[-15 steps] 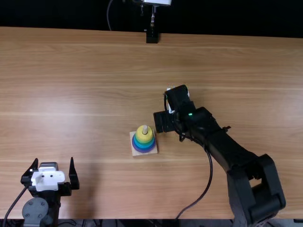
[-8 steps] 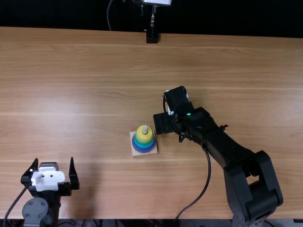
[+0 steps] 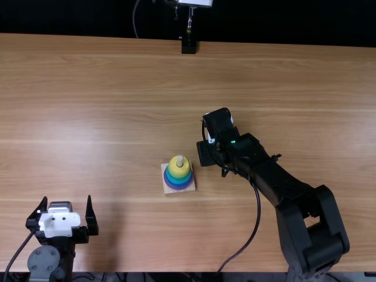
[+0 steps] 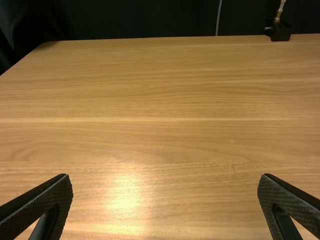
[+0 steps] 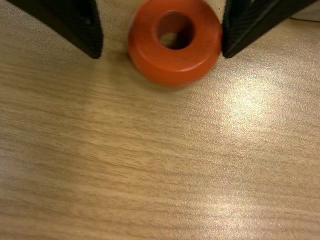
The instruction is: Build the Hanoi tower: stack the rings onto the peg from bottom to top in this color order: purple, dark blue, light blue, dark green, light green, yellow, orange.
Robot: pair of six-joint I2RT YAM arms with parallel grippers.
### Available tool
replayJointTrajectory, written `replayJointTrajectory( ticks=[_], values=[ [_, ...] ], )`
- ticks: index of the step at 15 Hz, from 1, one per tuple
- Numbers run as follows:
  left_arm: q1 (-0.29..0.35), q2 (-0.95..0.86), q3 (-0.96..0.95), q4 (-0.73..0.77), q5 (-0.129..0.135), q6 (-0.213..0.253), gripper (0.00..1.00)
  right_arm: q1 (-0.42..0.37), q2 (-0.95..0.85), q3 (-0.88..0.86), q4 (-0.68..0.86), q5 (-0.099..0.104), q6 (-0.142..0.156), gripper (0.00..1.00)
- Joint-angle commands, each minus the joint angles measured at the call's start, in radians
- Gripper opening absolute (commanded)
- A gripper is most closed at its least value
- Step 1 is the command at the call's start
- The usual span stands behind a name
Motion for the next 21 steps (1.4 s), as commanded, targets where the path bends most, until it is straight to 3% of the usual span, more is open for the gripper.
replayJointTrajectory(
  ticks=[1,2,7,12,18,21],
  values=[
    [0.008,-0.012,-0.104,-0.079,-0.001,0.004,1.0,0.007,0.018,-0.01,0.001,0.003,0.002,0.09],
    [0.008,-0.012,-0.104,-0.079,-0.001,0.004,1.0,0.007,0.017,-0.011,0.001,-0.002,0.002,0.0],
    [0.008,-0.012,-0.104,-0.079,-0.001,0.004,1.0,0.008,0.005,0.004,-0.01,0.0,-0.004,0.0],
    [0.008,-0.012,-0.104,-0.079,-0.001,0.004,1.0,0.011,-0.152,0.16,-0.307,0.0,-0.006,0.0],
    [0.008,-0.012,-0.104,-0.079,-0.001,0.004,1.0,0.057,-0.235,0.363,-0.539,-0.002,-0.01,0.0],
    [0.008,-0.012,-0.104,-0.079,-0.001,0.004,1.0,0.106,-0.236,0.441,-0.622,-0.052,-0.008,0.0]
  ],
)
